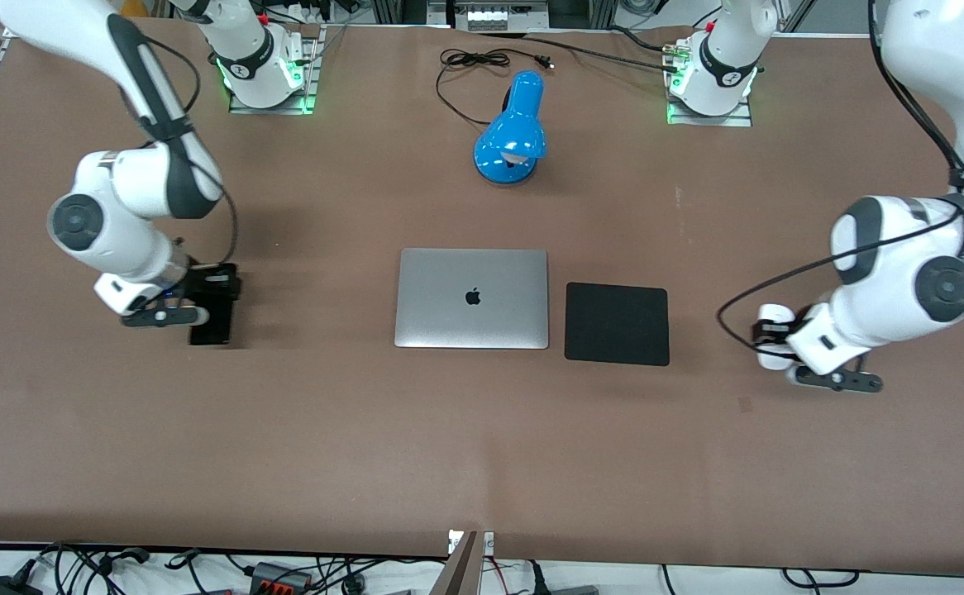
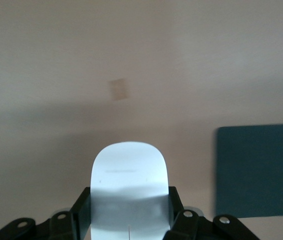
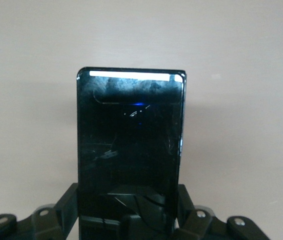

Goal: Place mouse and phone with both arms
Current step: 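Carry the phone beside the laptop while the left gripper carries the mouse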

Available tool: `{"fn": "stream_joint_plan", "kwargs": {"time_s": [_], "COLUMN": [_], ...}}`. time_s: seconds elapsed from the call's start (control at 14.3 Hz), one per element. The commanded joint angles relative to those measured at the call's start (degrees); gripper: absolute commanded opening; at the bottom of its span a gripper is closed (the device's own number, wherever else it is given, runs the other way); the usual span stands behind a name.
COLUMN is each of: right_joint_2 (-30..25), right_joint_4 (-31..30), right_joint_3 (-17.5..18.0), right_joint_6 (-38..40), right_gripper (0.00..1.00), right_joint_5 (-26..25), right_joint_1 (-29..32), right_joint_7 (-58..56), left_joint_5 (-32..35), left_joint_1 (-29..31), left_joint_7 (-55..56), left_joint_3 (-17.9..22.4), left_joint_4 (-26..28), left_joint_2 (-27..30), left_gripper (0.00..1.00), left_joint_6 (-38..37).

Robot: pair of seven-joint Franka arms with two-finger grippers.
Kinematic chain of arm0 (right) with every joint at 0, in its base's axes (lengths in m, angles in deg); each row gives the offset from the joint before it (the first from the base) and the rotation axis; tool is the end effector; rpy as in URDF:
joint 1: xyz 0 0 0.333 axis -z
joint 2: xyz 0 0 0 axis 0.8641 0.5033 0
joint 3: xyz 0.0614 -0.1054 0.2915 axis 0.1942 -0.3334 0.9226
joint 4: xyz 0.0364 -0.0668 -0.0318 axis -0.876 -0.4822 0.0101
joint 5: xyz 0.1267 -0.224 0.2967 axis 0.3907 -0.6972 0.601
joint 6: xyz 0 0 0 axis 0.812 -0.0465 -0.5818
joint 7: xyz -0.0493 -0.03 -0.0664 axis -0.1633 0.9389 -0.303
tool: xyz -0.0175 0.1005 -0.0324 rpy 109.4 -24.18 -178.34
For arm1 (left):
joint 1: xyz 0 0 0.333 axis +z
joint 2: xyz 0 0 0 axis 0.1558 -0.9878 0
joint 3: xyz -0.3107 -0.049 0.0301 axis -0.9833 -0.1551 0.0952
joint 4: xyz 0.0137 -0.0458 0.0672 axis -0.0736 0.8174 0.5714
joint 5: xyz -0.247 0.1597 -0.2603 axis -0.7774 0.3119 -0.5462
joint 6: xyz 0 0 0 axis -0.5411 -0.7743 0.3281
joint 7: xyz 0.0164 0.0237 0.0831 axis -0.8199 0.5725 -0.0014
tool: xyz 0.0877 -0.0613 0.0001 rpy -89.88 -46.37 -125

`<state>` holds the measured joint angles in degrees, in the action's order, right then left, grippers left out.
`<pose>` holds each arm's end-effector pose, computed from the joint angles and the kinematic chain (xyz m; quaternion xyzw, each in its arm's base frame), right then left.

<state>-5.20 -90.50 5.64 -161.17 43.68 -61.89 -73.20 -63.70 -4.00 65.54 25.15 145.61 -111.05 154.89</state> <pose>0.5696 0.0613 0.2664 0.9993 0.0274 -0.0249 0.0053 0.6588 -0.0436 0.3252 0.9990 -0.0220 -0.0334 0.0187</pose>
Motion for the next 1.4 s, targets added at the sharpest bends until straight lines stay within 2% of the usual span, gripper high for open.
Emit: {"fn": "stream_joint_plan", "kwargs": {"time_s": [0.0,0.14,0.42,0.63,0.77,0.84,0.91,0.98,1.12,1.19,1.26,1.33], "right_joint_2": [0.6,3.7,10.3,12.3,12.6,12.6,12.8,12.7,11.7,9.9,8.3,6.7], "right_joint_4": [1.2,3.3,3.9,3.9,4.0,3.9,3.9,4.0,5.3,6.4,8.8,12.9], "right_joint_3": [3.4,4.3,5.0,5.1,5.0,5.0,5.0,4.9,4.7,4.7,4.7,4.8], "right_joint_6": [1.1,-0.4,-9.8,-11.6,-11.8,-11.8,-11.8,-11.8,-11.0,-8.2,-3.6,3.8], "right_gripper": [0.0,0.0,0.0,0.0,0.03,0.2,0.81,1.0,1.0,1.0,1.0,1.0], "right_joint_5": [-0.2,-0.2,-0.2,-0.5,-0.6,-0.6,-0.6,-0.6,-0.6,-0.6,-0.7,-0.6], "right_joint_1": [-2.5,-5.4,-10.3,-12.2,-12.8,-12.7,-12.5,-12.3,-11.9,-10.5,-9.1,-7.3], "right_joint_7": [6.9,10.2,14.4,21.8,22.0,21.9,22.0,21.8,21.1,20.9,20.8,20.3], "left_joint_5": [0.9,1.0,1.2,9.1,14.8,16.0,16.3,16.3,16.3,16.3,16.3,16.3], "left_joint_1": [-2.4,-5.9,-11.4,-12.7,-13.2,-14.0,-14.9,-14.9,-15.1,-15.1,-15.0,-14.9], "left_joint_7": [9.3,15.0,21.4,26.1,32.4,34.8,35.5,35.6,35.6,35.6,35.5,35.4], "left_joint_3": [-2.3,-2.3,-1.9,-2.0,-2.2,-2.2,-2.1,-2.2,-2.2,-2.2,-2.3,-2.3], "left_joint_4": [0.4,3.1,8.8,10.4,10.5,11.2,11.3,11.3,11.3,11.4,11.3,11.3], "left_joint_2": [-0.7,-0.8,-3.0,-5.6,-8.5,-8.7,-8.7,-8.7,-8.7,-8.7,-8.7,-8.3], "left_gripper": [0.37,0.37,0.37,0.37,0.37,0.37,0.38,0.39,0.49,0.83,1.0,1.0], "left_joint_6": [0.6,4.5,15.9,21.3,25.6,26.4,26.4,26.4,26.4,26.4,25.8,25.6]}}
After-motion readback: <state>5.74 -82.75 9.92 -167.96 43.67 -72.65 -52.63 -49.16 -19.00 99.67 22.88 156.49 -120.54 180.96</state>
